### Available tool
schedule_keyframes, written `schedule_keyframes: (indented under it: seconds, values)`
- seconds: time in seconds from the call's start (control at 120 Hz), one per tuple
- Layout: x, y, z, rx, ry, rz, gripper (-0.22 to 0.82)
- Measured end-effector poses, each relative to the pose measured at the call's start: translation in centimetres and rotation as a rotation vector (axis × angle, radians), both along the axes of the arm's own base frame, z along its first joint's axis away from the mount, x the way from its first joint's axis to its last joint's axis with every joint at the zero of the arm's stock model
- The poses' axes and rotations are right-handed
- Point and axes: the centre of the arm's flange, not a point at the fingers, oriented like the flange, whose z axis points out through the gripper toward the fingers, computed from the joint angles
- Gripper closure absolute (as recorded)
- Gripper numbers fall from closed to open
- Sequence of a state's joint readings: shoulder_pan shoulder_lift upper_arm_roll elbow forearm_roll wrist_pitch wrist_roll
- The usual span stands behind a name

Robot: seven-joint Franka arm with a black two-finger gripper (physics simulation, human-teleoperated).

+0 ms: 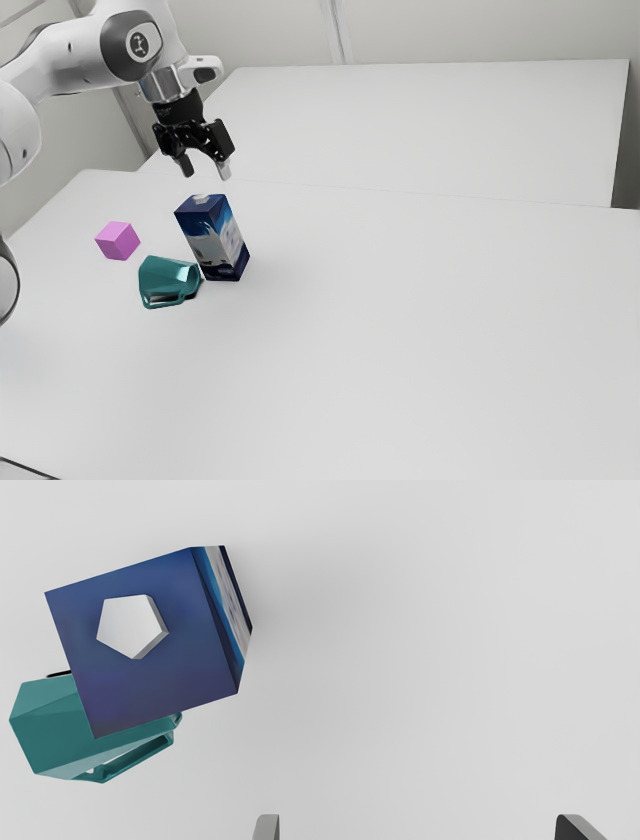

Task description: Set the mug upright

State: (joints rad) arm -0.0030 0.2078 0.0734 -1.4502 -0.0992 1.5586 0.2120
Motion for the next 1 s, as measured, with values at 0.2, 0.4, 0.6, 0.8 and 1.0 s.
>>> schedule_keyframes:
  seconds: [0.2, 0.4, 0.6, 0.8, 1.0]
  values:
    - [-0.1, 0.1, 0.1, -0.002, -0.001, 0.0, 0.0]
    - [-1.3, 0.9, 1.2, -0.018, -0.012, 0.016, 0.0]
    - [-4.0, 11.3, 2.6, -0.175, -0.031, 0.179, 0.0]
    - [-5.8, 20.6, -1.5, -0.363, -0.006, 0.274, 0.0]
    - [-6.0, 26.8, -9.0, -0.498, 0.023, 0.307, 0.0]
